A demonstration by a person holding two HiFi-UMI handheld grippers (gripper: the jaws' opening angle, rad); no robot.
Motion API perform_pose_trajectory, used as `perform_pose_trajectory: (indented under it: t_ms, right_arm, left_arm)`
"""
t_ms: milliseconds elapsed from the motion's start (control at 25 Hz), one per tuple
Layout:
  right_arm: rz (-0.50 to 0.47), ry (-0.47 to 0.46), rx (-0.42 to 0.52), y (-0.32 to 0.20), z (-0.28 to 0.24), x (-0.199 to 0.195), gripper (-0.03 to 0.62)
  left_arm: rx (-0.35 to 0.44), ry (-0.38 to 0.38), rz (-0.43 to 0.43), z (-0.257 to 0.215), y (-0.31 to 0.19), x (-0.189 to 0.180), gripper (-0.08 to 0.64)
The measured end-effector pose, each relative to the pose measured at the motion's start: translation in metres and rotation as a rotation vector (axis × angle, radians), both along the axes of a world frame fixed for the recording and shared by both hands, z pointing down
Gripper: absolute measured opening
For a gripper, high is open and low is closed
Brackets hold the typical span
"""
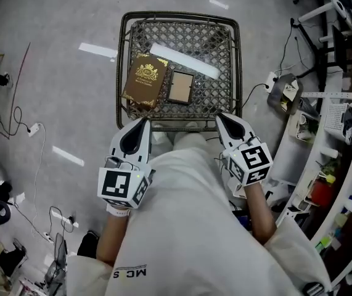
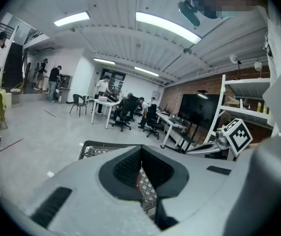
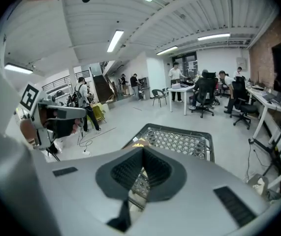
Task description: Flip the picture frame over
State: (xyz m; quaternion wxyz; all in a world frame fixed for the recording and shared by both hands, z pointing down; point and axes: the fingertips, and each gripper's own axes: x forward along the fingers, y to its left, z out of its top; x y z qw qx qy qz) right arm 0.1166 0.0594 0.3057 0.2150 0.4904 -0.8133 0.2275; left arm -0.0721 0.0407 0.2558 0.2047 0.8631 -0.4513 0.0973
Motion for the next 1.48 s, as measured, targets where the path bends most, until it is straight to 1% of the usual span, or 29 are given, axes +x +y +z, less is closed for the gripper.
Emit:
perform_pose_trajectory:
  t_ms: [120, 200, 480, 720, 880, 1080, 1280, 1480]
  right_arm:
    - [0.040, -0.028, 0.014, 0.006, -0.017, 0.010, 0.018]
    - [0.038, -0.039, 0.036, 0.007, -0.028, 0.010, 0.018]
    - [-0.045, -0.050, 0.114, 0.006, -0.051, -0.010, 0.017]
    - [-0.090, -0.042, 0.120, 0.012, -0.048, -0.028, 0.017]
    - [-0.081, -0.047, 0.107, 0.012, -0.043, -0.036, 0.017]
    - [-0.079, 0.006, 0.106, 0.006, -0.042, -0.044, 0.017]
    - [-0.049, -0.011, 0.104, 0.001, -0.045, -0.042, 0.017]
    - [-0.025, -0.022, 0.127, -0.009, -0.048, -0.045, 0.017]
  left_arm:
    - [0.017, -0.002, 0.013, -0.008, -0.003, 0.003, 0.025]
    - [0.026, -0.009, 0.032, -0.013, -0.004, 0.007, 0.025]
    - [0.043, -0.049, 0.084, -0.019, 0.007, 0.015, 0.025]
    - [0.031, -0.058, 0.094, -0.015, 0.010, 0.016, 0.025]
    - [0.011, -0.053, 0.110, -0.009, 0.010, 0.020, 0.025]
    - [0.002, -0.056, 0.133, -0.007, 0.010, 0.024, 0.025]
    - [-0.003, -0.065, 0.133, -0.010, 0.011, 0.024, 0.025]
    - [0.006, -0.076, 0.124, -0.015, 0.006, 0.015, 0.025]
